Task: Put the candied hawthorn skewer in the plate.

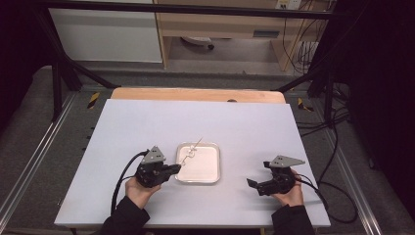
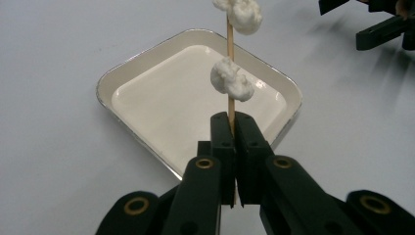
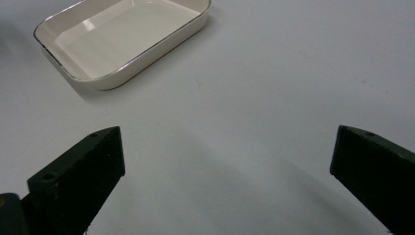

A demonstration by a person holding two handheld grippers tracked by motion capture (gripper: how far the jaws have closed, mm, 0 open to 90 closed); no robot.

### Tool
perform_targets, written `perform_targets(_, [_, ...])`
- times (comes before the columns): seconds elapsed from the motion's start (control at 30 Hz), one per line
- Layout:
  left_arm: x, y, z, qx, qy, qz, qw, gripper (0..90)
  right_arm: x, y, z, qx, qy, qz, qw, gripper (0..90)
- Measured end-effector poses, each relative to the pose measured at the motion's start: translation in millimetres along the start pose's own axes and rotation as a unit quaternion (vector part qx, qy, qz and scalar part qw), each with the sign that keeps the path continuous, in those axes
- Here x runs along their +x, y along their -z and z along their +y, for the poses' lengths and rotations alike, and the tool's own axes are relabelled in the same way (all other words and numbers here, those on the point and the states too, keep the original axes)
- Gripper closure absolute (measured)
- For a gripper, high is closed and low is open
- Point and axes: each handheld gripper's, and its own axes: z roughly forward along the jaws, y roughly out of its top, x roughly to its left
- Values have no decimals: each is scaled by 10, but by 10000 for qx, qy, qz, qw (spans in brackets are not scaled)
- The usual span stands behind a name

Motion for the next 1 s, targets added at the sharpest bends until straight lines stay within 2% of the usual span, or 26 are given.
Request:
perform_targets(0.2, [2,-198,94,320,18,108,9994,874,2,12,-18,-3,51,-4,10000,4])
perform_targets(0.37, [13,-356,140,526,164,213,9983,872,5,3,-40,68,82,2,9999,4])
perform_targets(0.47, [8,-440,142,767,148,350,9963,872,11,-6,-47,104,75,34,9999,4])
perform_targets(0.53, [14,-486,130,930,206,346,9948,872,11,-6,-47,118,77,41,9999,4])
perform_targets(0.77, [4,-536,100,1292,195,429,9905,871,9,-6,-47,112,77,31,9999,4])
perform_targets(0.87, [-7,-551,93,1362,158,481,9894,871,12,-7,-47,123,58,52,9999,4])
perform_targets(1.0, [-13,-563,88,1378,134,471,9893,867,11,-5,-46,111,59,41,9999,4])
